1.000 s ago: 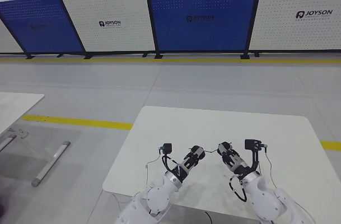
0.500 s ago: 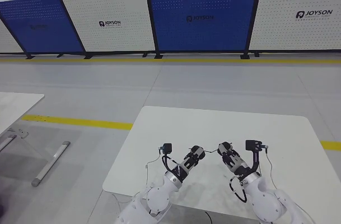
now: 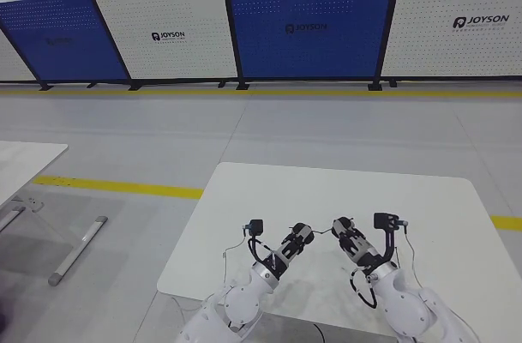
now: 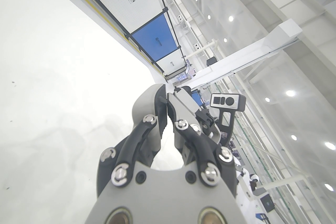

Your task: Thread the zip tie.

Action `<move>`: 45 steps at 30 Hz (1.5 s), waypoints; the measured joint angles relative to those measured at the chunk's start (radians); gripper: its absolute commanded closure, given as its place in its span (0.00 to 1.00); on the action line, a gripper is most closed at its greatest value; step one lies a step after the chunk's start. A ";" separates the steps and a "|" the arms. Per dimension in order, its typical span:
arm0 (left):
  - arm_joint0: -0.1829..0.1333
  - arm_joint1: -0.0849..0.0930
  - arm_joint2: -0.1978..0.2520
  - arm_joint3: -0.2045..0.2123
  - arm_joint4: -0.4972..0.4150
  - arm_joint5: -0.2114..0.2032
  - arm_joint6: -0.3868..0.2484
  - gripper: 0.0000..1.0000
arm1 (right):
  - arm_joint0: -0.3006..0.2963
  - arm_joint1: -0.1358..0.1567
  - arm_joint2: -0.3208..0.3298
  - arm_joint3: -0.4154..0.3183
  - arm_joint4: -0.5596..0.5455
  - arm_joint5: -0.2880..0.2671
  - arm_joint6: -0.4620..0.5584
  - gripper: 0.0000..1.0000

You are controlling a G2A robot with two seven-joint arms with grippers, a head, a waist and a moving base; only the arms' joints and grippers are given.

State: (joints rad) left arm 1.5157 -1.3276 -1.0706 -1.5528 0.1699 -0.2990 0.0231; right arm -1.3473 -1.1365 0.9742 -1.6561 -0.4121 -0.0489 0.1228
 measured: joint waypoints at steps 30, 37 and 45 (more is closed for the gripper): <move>0.000 0.000 0.000 0.000 0.000 0.000 0.000 1.00 | 0.035 -0.055 -0.032 0.155 0.129 -0.166 0.008 1.00; 0.000 0.000 0.000 0.000 0.000 0.000 0.000 1.00 | 0.016 -0.059 0.005 0.154 0.195 -0.221 -0.017 1.00; 0.000 0.000 0.000 0.000 0.000 0.000 0.000 1.00 | 0.006 -0.061 0.028 0.148 0.172 -0.207 -0.008 1.00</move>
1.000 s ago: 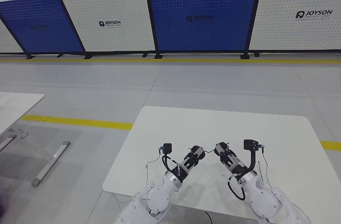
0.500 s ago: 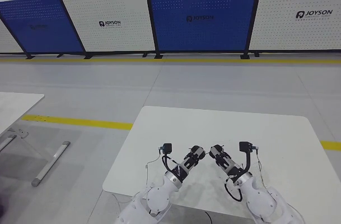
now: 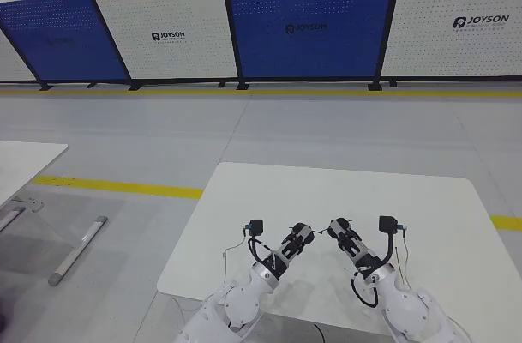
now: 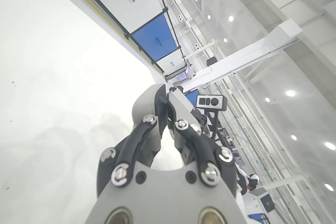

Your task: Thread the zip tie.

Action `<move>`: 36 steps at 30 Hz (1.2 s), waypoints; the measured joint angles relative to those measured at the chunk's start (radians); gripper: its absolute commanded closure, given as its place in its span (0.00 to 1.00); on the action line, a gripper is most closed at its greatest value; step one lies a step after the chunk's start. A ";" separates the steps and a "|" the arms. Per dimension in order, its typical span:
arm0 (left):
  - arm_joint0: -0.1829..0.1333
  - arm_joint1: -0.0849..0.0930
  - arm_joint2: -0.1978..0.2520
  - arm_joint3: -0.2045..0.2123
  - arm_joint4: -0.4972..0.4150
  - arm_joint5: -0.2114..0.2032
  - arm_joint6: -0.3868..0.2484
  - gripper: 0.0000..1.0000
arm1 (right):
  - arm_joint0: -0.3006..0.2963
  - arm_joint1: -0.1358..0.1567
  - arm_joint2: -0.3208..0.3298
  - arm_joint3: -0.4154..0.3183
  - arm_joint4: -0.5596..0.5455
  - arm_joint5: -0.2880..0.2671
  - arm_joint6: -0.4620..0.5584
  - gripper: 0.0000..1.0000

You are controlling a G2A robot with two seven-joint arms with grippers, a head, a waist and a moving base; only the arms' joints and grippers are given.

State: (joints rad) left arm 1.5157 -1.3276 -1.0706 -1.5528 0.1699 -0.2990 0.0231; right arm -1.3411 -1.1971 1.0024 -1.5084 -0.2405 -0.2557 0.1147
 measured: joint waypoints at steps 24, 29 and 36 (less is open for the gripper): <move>-0.004 0.000 0.001 -0.003 -0.056 -0.006 -0.043 1.00 | -0.082 0.002 0.046 -0.101 -0.166 0.116 -0.104 1.00; -0.024 0.009 -0.034 0.023 -0.230 -0.032 -0.206 1.00 | -0.082 0.002 0.046 -0.101 -0.166 0.116 -0.104 1.00; -0.036 0.014 -0.061 0.040 -0.299 -0.041 -0.235 1.00 | -0.082 0.002 0.046 -0.101 -0.166 0.116 -0.104 1.00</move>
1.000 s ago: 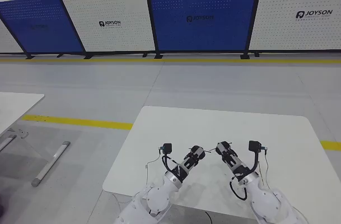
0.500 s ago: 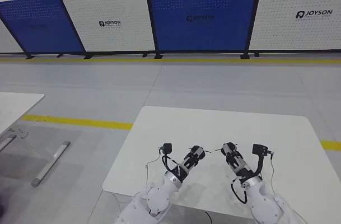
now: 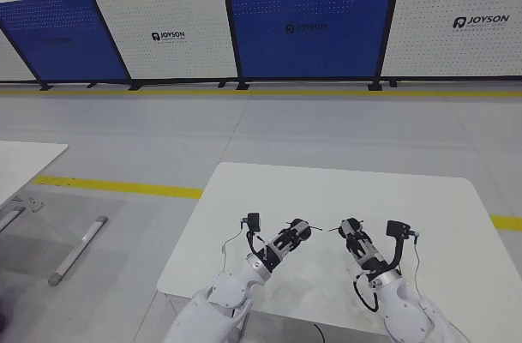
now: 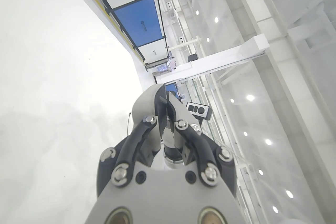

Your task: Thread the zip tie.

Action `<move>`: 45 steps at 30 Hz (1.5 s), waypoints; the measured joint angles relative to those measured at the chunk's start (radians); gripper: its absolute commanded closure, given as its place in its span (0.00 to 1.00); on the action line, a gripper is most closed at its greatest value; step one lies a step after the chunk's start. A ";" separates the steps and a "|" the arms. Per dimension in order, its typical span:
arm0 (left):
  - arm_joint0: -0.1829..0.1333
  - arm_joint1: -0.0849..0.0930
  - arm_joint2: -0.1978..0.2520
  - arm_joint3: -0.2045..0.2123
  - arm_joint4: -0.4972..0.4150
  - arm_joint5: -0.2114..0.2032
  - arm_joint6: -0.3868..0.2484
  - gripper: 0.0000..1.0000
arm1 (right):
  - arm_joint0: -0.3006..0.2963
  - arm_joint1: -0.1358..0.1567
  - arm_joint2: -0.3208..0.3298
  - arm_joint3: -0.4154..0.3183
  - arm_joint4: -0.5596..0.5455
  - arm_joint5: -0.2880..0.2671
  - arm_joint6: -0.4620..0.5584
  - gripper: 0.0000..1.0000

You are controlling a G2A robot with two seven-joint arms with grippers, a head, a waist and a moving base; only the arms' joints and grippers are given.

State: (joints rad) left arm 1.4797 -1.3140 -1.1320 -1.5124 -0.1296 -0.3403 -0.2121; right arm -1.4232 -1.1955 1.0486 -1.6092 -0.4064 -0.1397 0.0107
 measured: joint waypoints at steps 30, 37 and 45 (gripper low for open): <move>0.000 0.000 0.000 0.000 0.000 0.000 0.000 1.00 | -0.020 -0.020 0.003 -0.024 -0.038 -0.047 -0.012 1.00; 0.000 0.000 0.000 0.000 0.000 0.000 0.000 1.00 | -0.017 -0.026 0.002 -0.018 -0.055 -0.046 -0.021 1.00; 0.000 0.000 0.000 0.000 0.000 0.000 0.000 1.00 | -0.020 -0.032 0.004 -0.021 -0.060 -0.052 -0.019 1.00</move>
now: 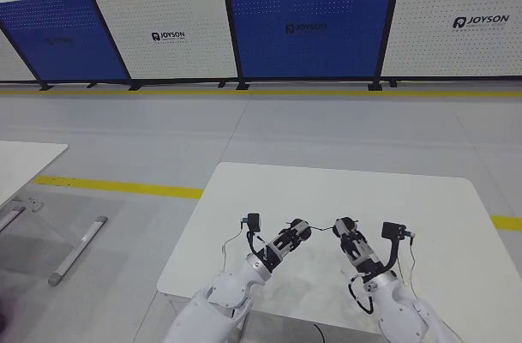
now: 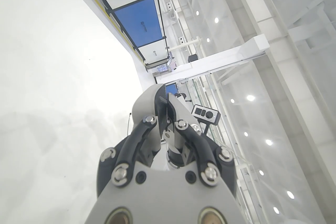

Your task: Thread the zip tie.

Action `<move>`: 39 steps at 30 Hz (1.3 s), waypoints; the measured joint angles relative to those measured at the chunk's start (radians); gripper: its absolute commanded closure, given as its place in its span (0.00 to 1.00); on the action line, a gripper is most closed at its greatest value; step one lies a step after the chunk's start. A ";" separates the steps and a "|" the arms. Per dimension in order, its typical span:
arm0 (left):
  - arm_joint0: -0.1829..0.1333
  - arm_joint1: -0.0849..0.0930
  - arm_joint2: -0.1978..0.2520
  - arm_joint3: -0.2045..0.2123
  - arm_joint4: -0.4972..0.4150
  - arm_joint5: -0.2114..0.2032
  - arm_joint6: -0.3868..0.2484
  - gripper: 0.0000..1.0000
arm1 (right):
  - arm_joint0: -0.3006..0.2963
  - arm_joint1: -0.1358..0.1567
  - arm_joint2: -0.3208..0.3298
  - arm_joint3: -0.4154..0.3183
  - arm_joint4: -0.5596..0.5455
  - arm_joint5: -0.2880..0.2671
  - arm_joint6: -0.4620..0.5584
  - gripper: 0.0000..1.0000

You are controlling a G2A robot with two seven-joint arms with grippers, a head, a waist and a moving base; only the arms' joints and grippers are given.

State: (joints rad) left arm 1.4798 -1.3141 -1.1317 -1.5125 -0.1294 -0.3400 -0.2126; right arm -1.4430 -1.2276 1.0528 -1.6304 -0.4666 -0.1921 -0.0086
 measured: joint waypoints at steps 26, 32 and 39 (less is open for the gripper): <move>0.000 0.000 0.000 0.000 0.000 0.000 0.000 1.00 | 0.020 -0.024 -0.010 0.025 -0.011 0.025 0.024 1.00; 0.000 0.000 0.000 0.000 0.000 0.000 0.000 1.00 | 0.034 -0.031 -0.017 0.045 0.032 -0.002 0.054 1.00; 0.000 0.000 0.000 0.000 0.000 0.000 0.000 1.00 | 0.046 -0.037 -0.010 0.075 0.113 -0.055 0.083 1.00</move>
State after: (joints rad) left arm 1.4798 -1.3141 -1.1317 -1.5125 -0.1294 -0.3400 -0.2126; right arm -1.3968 -1.2642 1.0430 -1.5550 -0.3533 -0.2475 0.0745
